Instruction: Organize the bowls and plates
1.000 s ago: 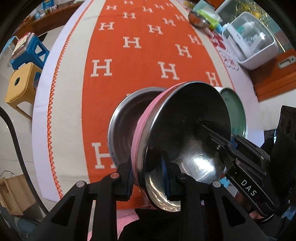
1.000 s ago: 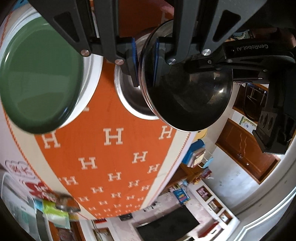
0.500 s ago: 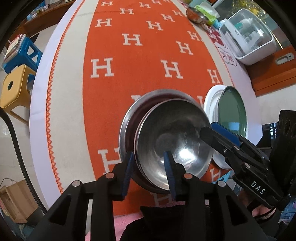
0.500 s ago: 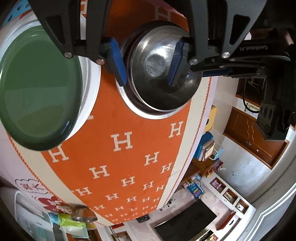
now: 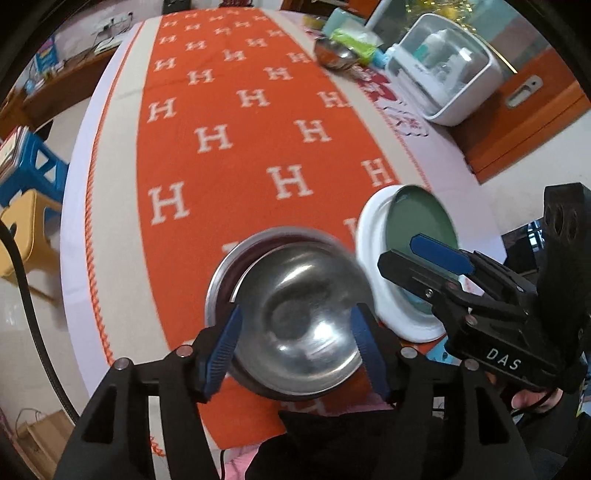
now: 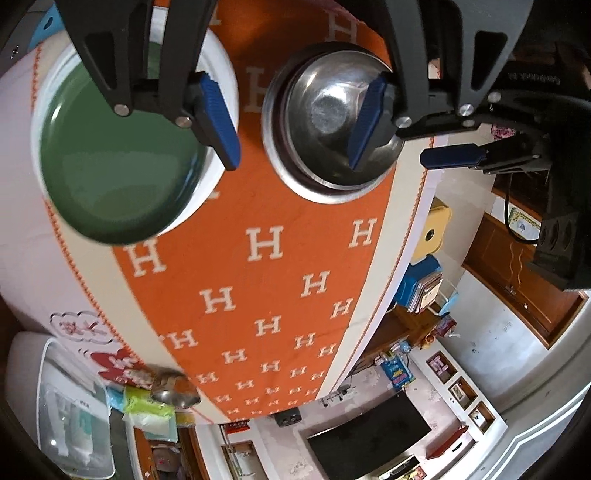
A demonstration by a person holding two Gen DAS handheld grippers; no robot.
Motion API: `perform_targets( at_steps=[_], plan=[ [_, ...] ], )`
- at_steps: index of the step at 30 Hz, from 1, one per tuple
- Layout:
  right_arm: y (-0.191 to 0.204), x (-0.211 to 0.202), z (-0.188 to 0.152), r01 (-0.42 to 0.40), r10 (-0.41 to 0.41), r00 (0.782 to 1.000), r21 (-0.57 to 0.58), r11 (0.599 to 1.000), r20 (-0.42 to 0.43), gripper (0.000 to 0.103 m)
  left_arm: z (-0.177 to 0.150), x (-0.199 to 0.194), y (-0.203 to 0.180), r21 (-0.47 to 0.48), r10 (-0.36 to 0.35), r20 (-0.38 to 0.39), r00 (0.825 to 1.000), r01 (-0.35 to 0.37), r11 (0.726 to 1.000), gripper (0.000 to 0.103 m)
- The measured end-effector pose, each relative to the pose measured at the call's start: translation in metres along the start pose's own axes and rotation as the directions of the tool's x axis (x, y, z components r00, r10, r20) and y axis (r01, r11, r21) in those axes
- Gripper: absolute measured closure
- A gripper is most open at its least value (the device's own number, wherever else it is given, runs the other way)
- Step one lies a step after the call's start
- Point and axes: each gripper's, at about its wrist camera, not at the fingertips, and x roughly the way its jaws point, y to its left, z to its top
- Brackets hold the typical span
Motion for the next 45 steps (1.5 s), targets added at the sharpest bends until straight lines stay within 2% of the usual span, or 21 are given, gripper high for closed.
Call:
perform_targets(
  at_steps=[7, 11, 17, 19, 22, 24, 32, 35, 40, 45],
  plan=[
    [-0.013, -0.043, 0.041, 0.033, -0.033, 0.996, 0.001, 0.999, 0.077, 0.042, 0.033, -0.027, -0.03, 0.049, 0.041, 0.027, 0.999, -0.042, 0.998, 0.027],
    [-0.021, -0.074, 0.071, 0.056, -0.053, 0.986, -0.019, 0.998, 0.157, 0.035, 0.062, -0.047, -0.05, 0.062, 0.066, 0.069, 0.995, -0.071, 0.996, 0.026],
    [-0.038, -0.115, 0.122, 0.096, -0.078, 0.969, -0.064, 0.993, 0.233, 0.035, 0.113, -0.07, -0.078, 0.073, 0.094, 0.149, 0.984, -0.105, 0.992, 0.026],
    [-0.046, -0.125, 0.139, 0.099, -0.076, 0.966, -0.08, 0.992, 0.245, 0.035, 0.131, -0.076, -0.089, 0.089, 0.118, 0.169, 0.978, -0.135, 0.987, 0.026],
    [-0.06, -0.138, 0.167, 0.117, -0.083, 0.958, -0.108, 0.987, 0.275, 0.035, 0.162, -0.087, -0.111, 0.088, 0.18, 0.219, 0.959, -0.203, 0.975, 0.026],
    [-0.069, -0.145, 0.185, 0.123, -0.086, 0.952, -0.111, 0.986, 0.294, 0.034, 0.179, -0.091, -0.122, 0.08, 0.197, 0.242, 0.95, -0.222, 0.972, 0.026],
    [-0.112, -0.153, 0.255, 0.112, -0.053, 0.945, -0.168, 0.979, 0.322, 0.033, 0.256, -0.092, -0.164, 0.013, 0.246, 0.3, 0.921, -0.262, 0.965, 0.026],
    [-0.127, -0.151, 0.28, 0.115, -0.043, 0.939, -0.194, 0.974, 0.34, 0.032, 0.283, -0.082, -0.171, -0.046, 0.279, 0.316, 0.907, -0.279, 0.959, 0.026],
    [-0.155, -0.135, 0.318, 0.096, -0.018, 0.934, -0.201, 0.975, 0.357, 0.031, 0.321, -0.057, -0.174, -0.105, 0.301, 0.319, 0.899, -0.283, 0.954, 0.026],
    [-0.188, -0.11, 0.353, 0.049, 0.008, 0.931, -0.146, 0.988, 0.365, 0.031, 0.355, -0.03, -0.166, -0.169, 0.316, 0.326, 0.891, -0.273, 0.947, 0.026]
  ],
)
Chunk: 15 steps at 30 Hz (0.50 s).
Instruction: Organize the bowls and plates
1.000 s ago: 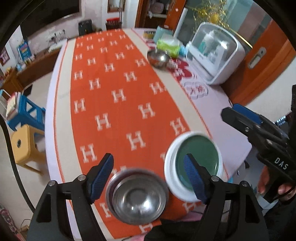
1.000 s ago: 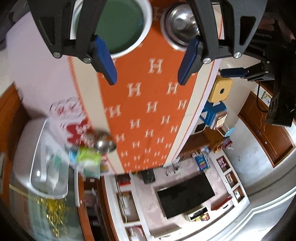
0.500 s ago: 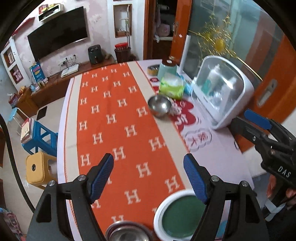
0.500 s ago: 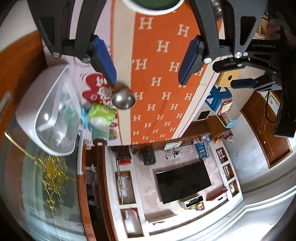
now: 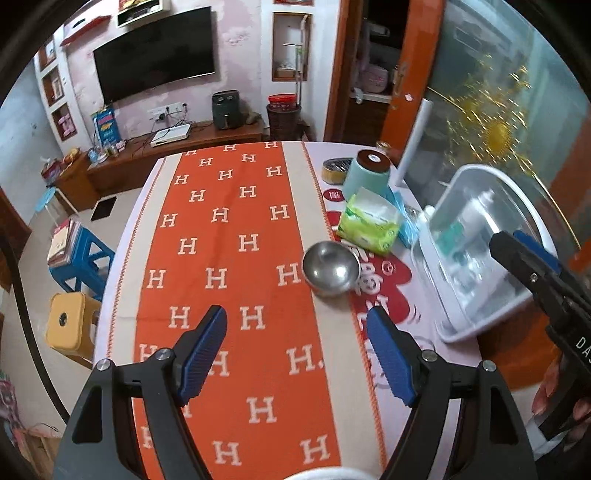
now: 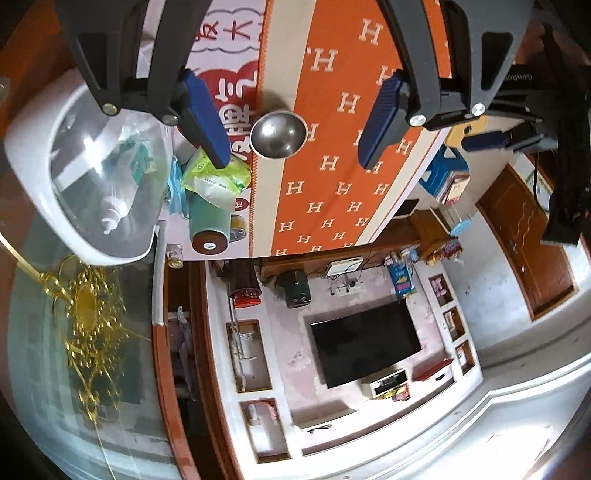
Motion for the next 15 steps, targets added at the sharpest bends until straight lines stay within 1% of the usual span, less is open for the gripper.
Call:
perform_targets(
  at_steps=[2, 4, 9, 12, 15],
  plan=[
    [-0.012, 0.014, 0.003, -0.044, 0.044, 0.999, 0.033, 0.998, -0.008, 0.031, 0.007, 0.014, 0.0, -0.022, 0.0, 0.006, 1.0, 0.0, 1.0, 0.026],
    [-0.021, 0.028, 0.006, -0.068, 0.069, 0.998, 0.051, 0.996, -0.011, 0.031, 0.013, 0.029, 0.001, -0.042, 0.006, 0.009, 1.0, -0.006, 0.999, 0.026],
    [-0.034, 0.065, -0.002, -0.092, 0.093, 0.996, 0.052, 0.994, -0.01, 0.031, 0.025, 0.074, 0.004, -0.083, -0.022, 0.019, 1.0, 0.024, 0.996, 0.025],
    [-0.04, 0.087, -0.009, -0.102, 0.102, 0.995, 0.048, 0.994, 0.006, 0.031, 0.027, 0.103, 0.005, -0.095, -0.026, 0.011, 1.0, 0.027, 0.995, 0.025],
    [-0.048, 0.109, -0.015, -0.102, 0.102, 0.995, 0.055, 0.993, 0.001, 0.031, 0.027, 0.134, 0.004, -0.102, -0.033, -0.012, 0.999, 0.032, 0.994, 0.025]
  ],
)
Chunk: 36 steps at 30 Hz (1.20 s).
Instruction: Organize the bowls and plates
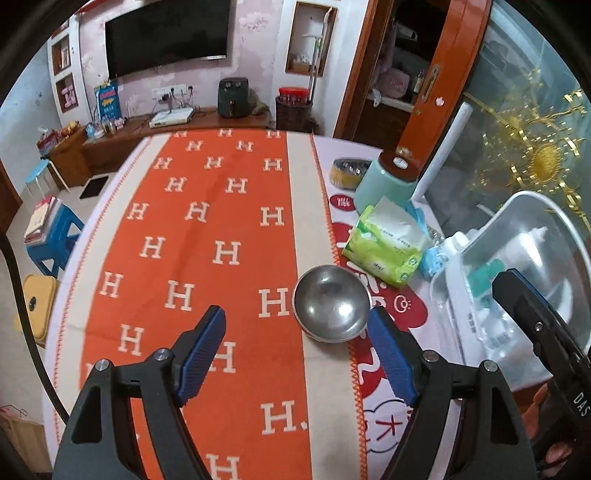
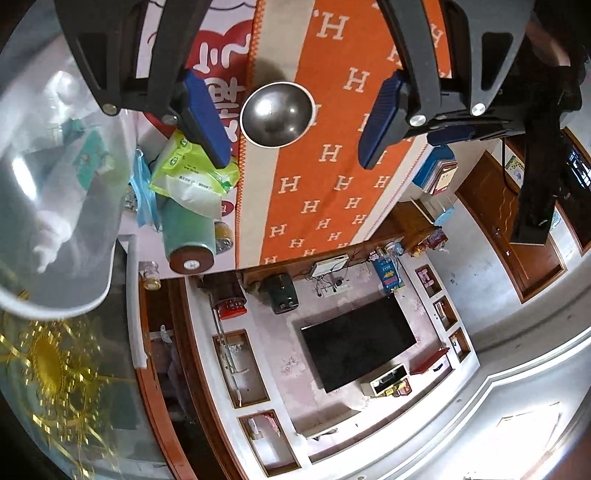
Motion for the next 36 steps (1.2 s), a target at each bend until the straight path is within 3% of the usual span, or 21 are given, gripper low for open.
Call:
perform_targets(
  at_steps=[8, 16, 26, 30, 36],
  plan=[
    [-0.033, 0.058, -0.027, 0.016, -0.011, 0.997, 0.062, 0.998, -0.076, 0.031, -0.01, 0.076, 0.005, -0.052, -0.051, -0.065, 0.997, 0.047, 0.998, 0.025],
    [-0.049, 0.103, -0.057, 0.024, -0.016, 0.99, 0.057, 0.998, -0.141, 0.031, -0.025, 0.133, 0.012, -0.069, -0.038, -0.111, 0.993, 0.03, 0.997, 0.025],
    [-0.071, 0.144, -0.088, 0.022, 0.007, 0.971, 0.118, 0.993, -0.239, 0.031, -0.039, 0.171, 0.012, -0.033, -0.062, -0.112, 0.992, 0.058, 0.998, 0.025],
    [-0.074, 0.152, -0.094, 0.009, 0.022, 0.964, 0.117, 0.993, -0.263, 0.04, -0.043, 0.179, 0.008, -0.014, -0.054, -0.123, 0.991, 0.052, 0.999, 0.026],
    [-0.08, 0.159, -0.101, -0.001, 0.045, 0.96, 0.154, 0.988, -0.278, 0.055, -0.046, 0.192, 0.011, -0.074, -0.085, -0.187, 0.979, 0.072, 0.995, 0.027]
  ],
)
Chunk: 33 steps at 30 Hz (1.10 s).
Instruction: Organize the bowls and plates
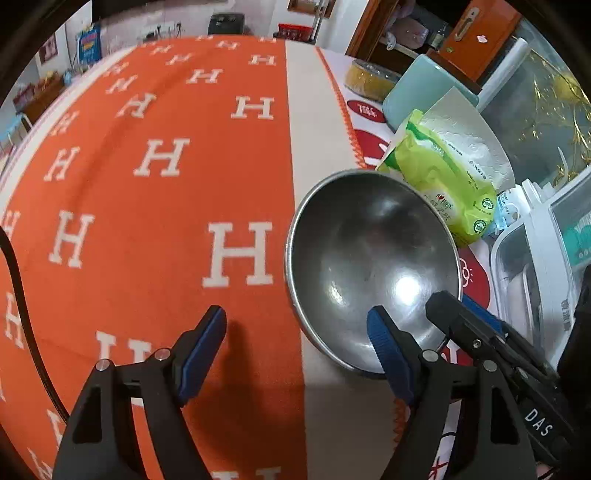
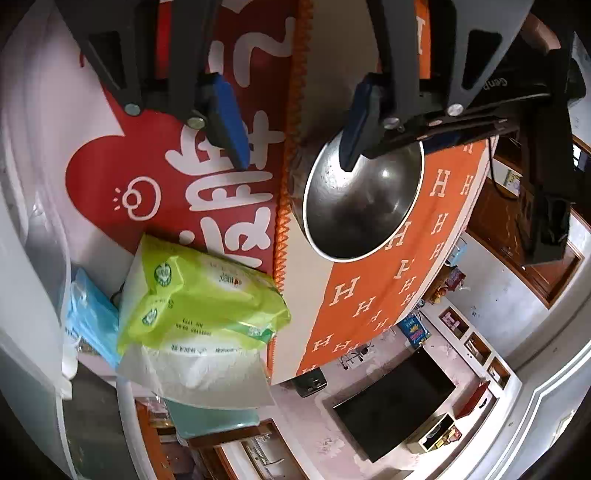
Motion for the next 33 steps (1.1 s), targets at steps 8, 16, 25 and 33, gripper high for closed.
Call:
perform_targets(
  at_steps=[8, 16, 25, 33],
  plan=[
    [-0.011, 0.005, -0.006, -0.056, 0.06, 0.997, 0.101, 0.993, -0.043, 0.082, -0.008, 0.007, -0.002, -0.036, -0.065, -0.057, 0.996, 0.063, 0.997, 0.044],
    [-0.011, 0.0, -0.012, -0.062, 0.07, 0.996, 0.127, 0.99, -0.061, 0.096, -0.015, 0.008, -0.008, -0.067, -0.114, -0.091, 0.989, 0.108, 0.992, 0.078],
    [-0.015, -0.016, -0.031, -0.028, 0.046, 0.994, 0.168, 0.985, -0.103, 0.098, -0.044, -0.005, -0.018, -0.06, -0.093, -0.136, 0.986, 0.085, 0.995, 0.081],
    [-0.013, -0.044, -0.061, 0.017, 0.014, 0.985, 0.178, 0.984, -0.174, 0.099, -0.083, -0.023, -0.03, -0.039, -0.089, -0.218, 0.972, 0.082, 0.996, 0.08]
  ],
)
